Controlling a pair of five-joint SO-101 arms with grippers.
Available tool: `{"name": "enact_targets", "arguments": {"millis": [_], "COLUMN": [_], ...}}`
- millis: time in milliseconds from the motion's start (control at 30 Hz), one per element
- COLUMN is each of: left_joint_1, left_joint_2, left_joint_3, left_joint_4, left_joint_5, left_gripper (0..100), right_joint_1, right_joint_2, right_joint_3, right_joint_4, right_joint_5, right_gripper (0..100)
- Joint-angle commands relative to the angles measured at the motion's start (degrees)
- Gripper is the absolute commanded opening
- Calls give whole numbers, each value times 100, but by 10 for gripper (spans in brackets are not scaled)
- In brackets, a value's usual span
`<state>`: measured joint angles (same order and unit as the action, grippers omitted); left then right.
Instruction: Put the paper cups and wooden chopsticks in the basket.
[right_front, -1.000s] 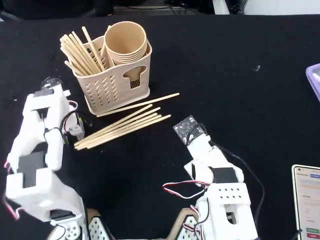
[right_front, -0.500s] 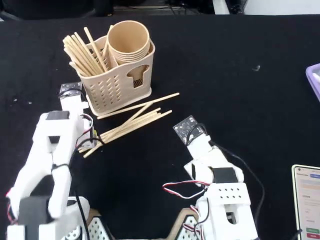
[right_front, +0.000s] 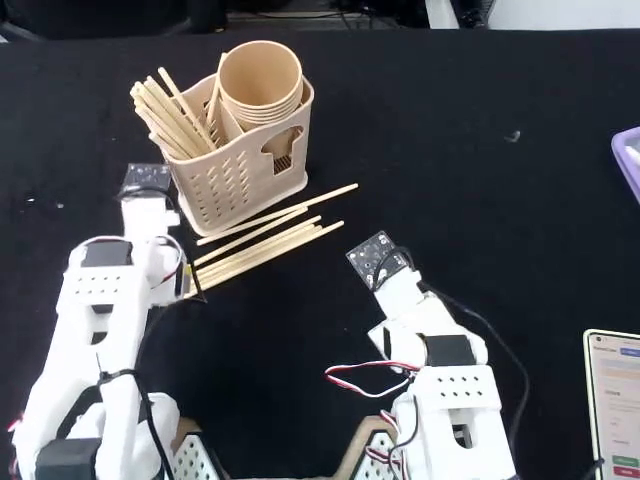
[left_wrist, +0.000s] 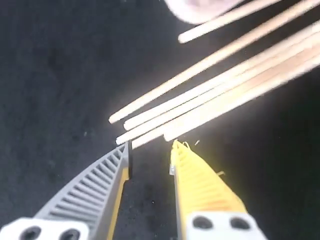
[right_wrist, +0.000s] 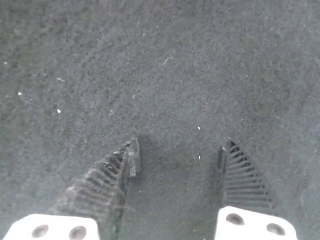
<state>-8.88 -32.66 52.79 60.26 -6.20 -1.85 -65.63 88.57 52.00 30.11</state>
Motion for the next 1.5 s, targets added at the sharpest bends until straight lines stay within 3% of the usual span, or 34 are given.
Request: {"name": "enact_targets", "arguments": {"millis": [0, 67, 133, 367, 433, 667, 767, 1100, 1467], "left_joint_1": [-567, -796, -892, -743, -514, 382, 611, 716, 734], "left_joint_2": [-211, -220, -220, -229, -229, -158, -149, -141, 809], "left_joint_3": [119, 163, 145, 180, 163, 207, 391, 1024, 620], "left_joint_4": [-299, -466, -466, -246, -18, -53, -457, -1705, -1749], "left_joint_5": [1064, 1248, 993, -2330, -2848, -2945, -2927, -2963, -2971], "left_gripper": [145, 145, 145, 142, 141, 151, 216, 216, 216], "right_joint_1": [70, 70, 70, 70, 70, 70, 70, 70, 70], "right_joint_2": [-127, -127, -127, -127, -127, -127, -127, -127, -127], "right_joint_3": [13, 13, 13, 57, 57, 57, 57, 57, 57], "right_joint_4": [-132, -132, -132, -211, -211, -211, -211, -211, -211], "right_joint_5": [9, 9, 9, 9, 9, 9, 9, 9, 9], "right_gripper": [254, 254, 254, 254, 254, 254, 254, 254, 254]}}
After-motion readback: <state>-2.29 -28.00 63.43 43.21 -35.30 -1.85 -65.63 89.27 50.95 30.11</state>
